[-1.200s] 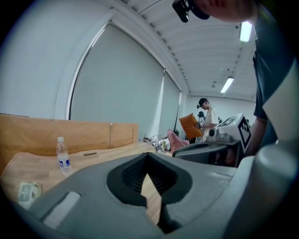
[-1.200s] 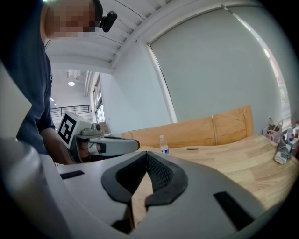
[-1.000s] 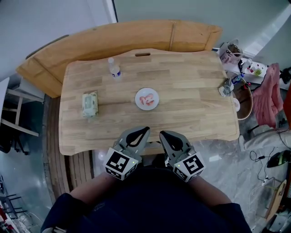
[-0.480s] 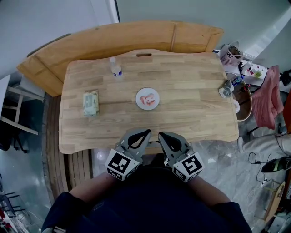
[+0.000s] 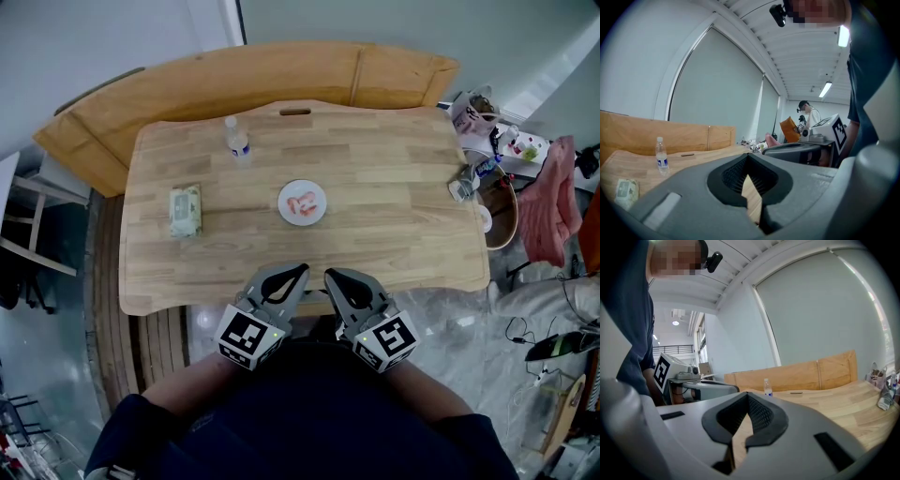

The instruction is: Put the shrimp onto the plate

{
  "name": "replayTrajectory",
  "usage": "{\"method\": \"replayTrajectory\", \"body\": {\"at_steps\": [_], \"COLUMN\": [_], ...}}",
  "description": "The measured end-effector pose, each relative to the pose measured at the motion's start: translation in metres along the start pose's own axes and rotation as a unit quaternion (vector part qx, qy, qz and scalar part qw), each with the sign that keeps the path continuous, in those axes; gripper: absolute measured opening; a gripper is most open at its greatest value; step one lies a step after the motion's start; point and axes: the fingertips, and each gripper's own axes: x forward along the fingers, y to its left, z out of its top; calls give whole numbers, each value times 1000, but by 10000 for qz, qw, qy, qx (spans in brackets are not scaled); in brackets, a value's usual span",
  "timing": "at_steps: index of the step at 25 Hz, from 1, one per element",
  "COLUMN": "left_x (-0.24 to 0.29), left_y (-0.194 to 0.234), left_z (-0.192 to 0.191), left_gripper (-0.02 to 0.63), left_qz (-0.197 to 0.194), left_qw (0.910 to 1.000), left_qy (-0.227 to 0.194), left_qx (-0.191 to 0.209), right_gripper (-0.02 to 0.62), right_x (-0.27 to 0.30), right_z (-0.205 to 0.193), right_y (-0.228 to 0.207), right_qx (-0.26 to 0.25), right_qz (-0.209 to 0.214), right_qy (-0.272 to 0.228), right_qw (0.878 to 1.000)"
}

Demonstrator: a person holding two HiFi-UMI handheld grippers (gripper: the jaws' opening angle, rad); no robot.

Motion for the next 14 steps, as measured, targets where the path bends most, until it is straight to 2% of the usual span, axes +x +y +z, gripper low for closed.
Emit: {"method": "replayTrajectory", "body": {"at_steps": [14], "left_x": [1], "left_y": [5], "left_z": [-1], "left_gripper": [5], "left_qz": [82], "left_qw": [10000], "left_qy": [1], "left_qx": [3], "right_gripper": [9], "right_x": [3], "right_z": [2], "right_y": [-2], "right_qx": [17], "right_qz": [25], "right_qy": [-29], "right_qw": [10000]}}
